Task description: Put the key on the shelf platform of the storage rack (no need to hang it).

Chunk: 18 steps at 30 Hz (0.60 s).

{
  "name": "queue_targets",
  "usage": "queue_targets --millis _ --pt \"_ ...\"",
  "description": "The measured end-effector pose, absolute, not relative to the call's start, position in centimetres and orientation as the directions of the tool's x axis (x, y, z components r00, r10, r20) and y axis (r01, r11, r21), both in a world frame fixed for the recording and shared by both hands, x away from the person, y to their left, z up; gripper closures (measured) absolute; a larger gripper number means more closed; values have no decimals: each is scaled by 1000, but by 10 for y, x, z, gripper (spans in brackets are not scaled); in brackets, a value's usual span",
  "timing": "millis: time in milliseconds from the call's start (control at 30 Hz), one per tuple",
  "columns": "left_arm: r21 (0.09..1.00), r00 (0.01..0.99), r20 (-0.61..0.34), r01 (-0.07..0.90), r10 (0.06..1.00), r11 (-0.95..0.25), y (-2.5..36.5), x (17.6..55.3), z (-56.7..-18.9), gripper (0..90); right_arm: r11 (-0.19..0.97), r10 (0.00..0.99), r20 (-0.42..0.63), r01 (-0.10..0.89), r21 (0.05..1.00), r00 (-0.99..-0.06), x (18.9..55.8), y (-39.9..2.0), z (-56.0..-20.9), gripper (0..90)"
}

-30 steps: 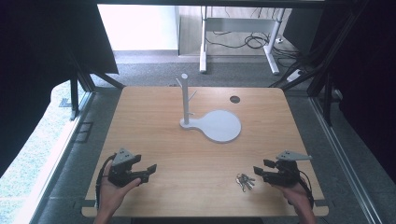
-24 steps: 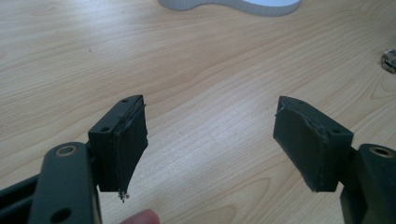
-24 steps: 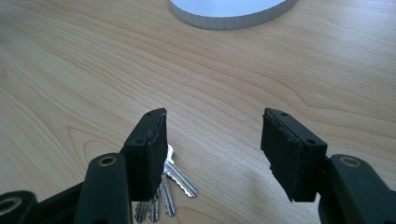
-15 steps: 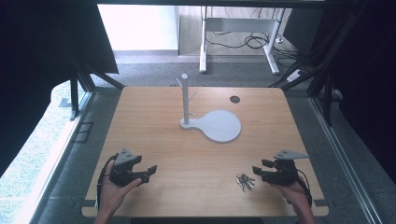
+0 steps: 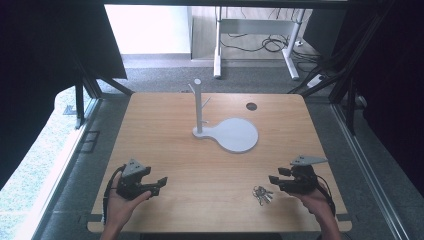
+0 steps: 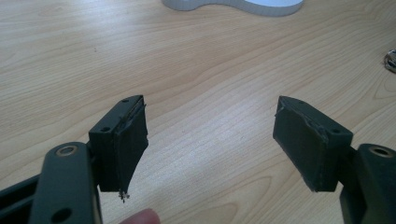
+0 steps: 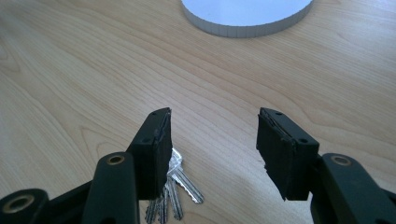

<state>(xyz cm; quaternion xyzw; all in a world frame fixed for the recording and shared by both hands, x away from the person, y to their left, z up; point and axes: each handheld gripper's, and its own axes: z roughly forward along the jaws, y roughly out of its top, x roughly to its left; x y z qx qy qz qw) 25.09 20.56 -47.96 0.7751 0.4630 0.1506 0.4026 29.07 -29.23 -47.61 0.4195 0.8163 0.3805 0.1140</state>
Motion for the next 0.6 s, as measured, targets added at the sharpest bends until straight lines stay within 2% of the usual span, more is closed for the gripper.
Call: queue_targets --millis 233,600 --pt "764 523 -141 597 840 -244 208 251 -480 264 447 748 97 606 658 -657 301 -273 -459 462" --pt "765 520 -144 598 842 -239 209 250 -479 263 538 707 86 613 578 -702 309 -246 -454 470"
